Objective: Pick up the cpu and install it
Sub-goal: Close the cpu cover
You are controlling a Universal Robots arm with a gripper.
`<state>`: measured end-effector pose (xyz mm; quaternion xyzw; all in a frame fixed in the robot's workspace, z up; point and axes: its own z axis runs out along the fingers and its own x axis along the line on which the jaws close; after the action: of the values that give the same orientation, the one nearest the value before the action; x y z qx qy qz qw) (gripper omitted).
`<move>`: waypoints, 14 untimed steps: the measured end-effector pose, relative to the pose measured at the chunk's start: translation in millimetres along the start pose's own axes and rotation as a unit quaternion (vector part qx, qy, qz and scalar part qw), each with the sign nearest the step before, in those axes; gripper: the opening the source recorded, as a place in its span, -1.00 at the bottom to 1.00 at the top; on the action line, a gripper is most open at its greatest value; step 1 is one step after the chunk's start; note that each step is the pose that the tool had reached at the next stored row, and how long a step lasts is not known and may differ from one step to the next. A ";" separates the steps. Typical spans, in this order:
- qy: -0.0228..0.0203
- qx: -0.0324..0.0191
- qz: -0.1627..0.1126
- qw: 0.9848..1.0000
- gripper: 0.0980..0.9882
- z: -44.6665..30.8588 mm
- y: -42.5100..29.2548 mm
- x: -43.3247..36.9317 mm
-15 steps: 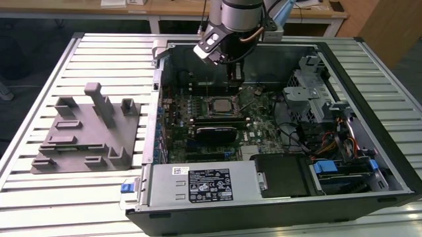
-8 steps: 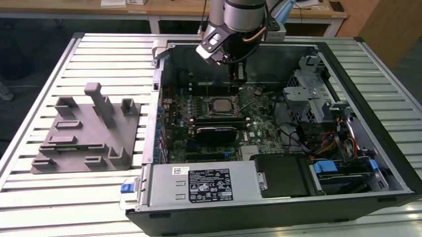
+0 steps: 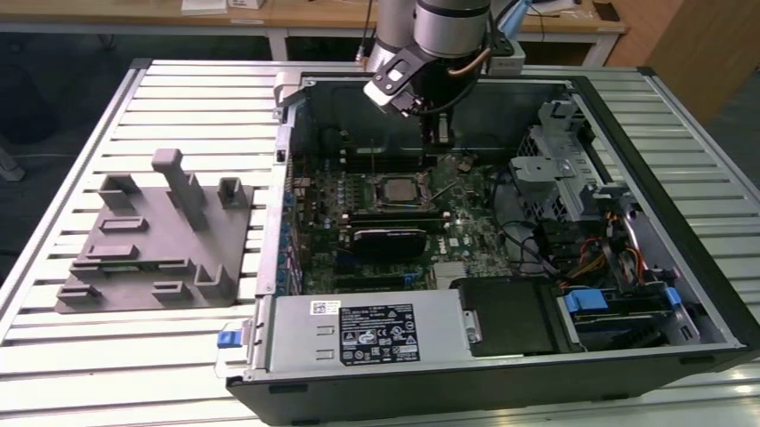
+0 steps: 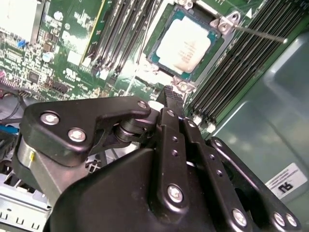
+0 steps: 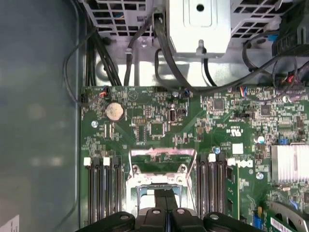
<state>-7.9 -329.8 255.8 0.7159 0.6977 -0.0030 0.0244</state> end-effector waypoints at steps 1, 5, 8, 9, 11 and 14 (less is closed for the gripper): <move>0.000 0.000 0.000 1.000 -0.98 0.1 1.8 0.1; 0.000 0.000 0.000 1.000 -0.98 0.3 9.7 0.2; 0.000 0.000 0.000 1.000 -0.98 0.2 12.0 0.3; 0.000 0.000 0.000 1.000 -0.98 -0.3 12.1 0.3; 0.000 0.000 0.000 1.000 -0.98 -1.9 12.2 0.2; 0.000 0.000 0.000 1.000 -0.98 -4.6 12.3 0.1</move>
<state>4.3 -329.8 260.8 0.7160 0.6977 -0.0028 0.0242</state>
